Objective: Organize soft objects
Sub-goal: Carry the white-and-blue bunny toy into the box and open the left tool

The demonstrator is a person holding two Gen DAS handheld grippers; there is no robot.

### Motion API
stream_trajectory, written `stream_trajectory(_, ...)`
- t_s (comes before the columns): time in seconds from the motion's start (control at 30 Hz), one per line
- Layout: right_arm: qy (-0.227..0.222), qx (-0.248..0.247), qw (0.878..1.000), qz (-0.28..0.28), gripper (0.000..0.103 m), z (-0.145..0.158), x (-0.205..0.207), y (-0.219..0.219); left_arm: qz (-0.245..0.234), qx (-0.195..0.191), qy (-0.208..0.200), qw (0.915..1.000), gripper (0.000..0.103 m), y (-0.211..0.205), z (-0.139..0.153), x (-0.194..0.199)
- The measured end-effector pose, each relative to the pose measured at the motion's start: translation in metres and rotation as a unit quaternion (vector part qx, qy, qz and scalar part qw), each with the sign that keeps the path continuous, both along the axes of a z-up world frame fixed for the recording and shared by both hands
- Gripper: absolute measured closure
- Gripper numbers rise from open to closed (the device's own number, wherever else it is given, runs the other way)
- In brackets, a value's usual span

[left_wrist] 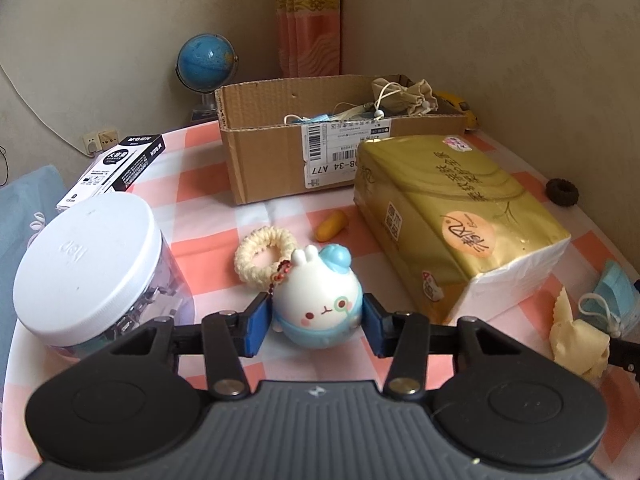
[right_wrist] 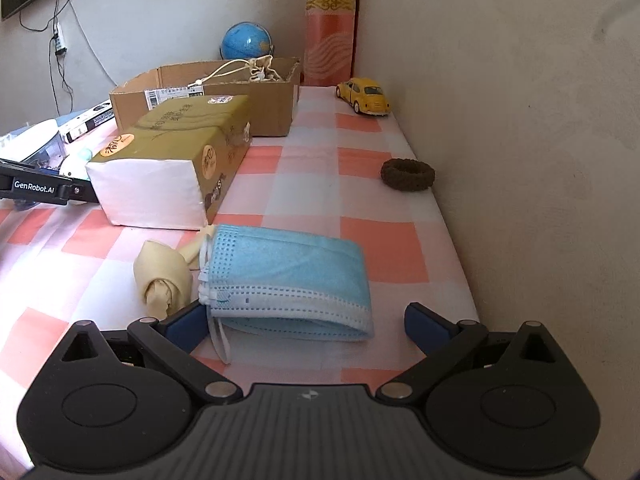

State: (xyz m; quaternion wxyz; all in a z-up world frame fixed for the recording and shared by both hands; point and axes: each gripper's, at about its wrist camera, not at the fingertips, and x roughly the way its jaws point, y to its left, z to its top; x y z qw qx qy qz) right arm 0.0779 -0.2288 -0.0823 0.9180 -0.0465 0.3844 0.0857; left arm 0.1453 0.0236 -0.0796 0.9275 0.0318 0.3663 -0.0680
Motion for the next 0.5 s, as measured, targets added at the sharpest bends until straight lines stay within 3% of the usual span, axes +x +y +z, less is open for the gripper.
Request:
stream_trajectory(0.33,0.000,0.012,1.000,0.009,0.000,0.008,0.015,0.008,0.001,0.011,-0.002,0.9999,0.055,-0.002,-0.002,0.004)
stream_trajectory(0.4,0.000,0.017,1.000,0.007,0.003,0.011,0.017,0.008,0.001,0.014,-0.003,0.9999,0.055,-0.002,-0.001,0.005)
stream_trajectory(0.5,0.013,0.018,1.000,0.003,0.018,0.012,0.020,0.008,-0.001,0.013,-0.001,0.9999,0.055,-0.002,-0.001,0.007)
